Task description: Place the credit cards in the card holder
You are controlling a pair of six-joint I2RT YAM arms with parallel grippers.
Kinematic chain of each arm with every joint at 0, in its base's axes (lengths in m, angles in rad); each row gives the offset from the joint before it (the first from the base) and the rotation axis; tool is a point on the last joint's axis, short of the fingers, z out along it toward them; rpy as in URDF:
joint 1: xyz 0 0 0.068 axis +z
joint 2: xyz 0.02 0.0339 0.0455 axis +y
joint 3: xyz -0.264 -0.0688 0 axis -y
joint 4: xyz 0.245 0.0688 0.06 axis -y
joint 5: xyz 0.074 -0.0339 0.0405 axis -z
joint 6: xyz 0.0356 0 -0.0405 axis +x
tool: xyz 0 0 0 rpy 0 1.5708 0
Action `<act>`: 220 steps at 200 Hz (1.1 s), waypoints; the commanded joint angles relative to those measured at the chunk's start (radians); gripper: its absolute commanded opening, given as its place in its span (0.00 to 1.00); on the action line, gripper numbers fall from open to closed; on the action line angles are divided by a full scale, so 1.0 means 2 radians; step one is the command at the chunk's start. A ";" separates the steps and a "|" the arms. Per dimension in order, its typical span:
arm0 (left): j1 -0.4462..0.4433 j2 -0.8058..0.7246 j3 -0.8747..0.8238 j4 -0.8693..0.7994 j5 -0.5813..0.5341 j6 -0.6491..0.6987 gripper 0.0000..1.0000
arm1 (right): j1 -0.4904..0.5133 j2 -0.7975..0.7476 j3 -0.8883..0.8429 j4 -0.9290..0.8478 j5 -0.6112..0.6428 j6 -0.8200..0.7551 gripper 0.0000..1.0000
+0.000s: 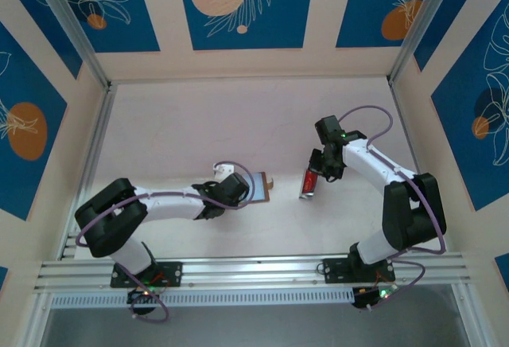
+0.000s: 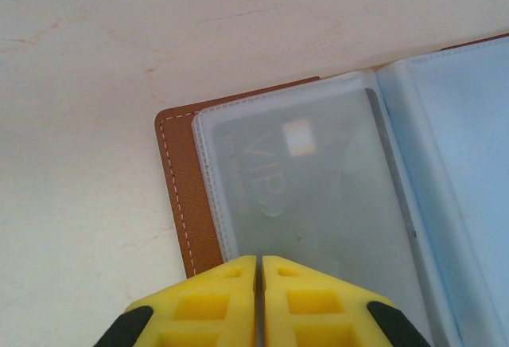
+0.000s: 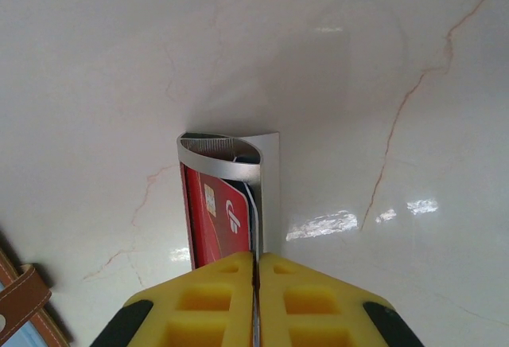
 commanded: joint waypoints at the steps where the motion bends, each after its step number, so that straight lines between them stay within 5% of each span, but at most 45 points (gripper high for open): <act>1: 0.004 0.026 -0.011 -0.034 0.015 -0.005 0.09 | 0.003 -0.015 -0.006 -0.024 0.004 -0.001 0.09; 220: 0.004 0.019 -0.006 -0.044 0.016 -0.004 0.09 | -0.012 -0.143 0.005 -0.072 -0.021 -0.018 0.01</act>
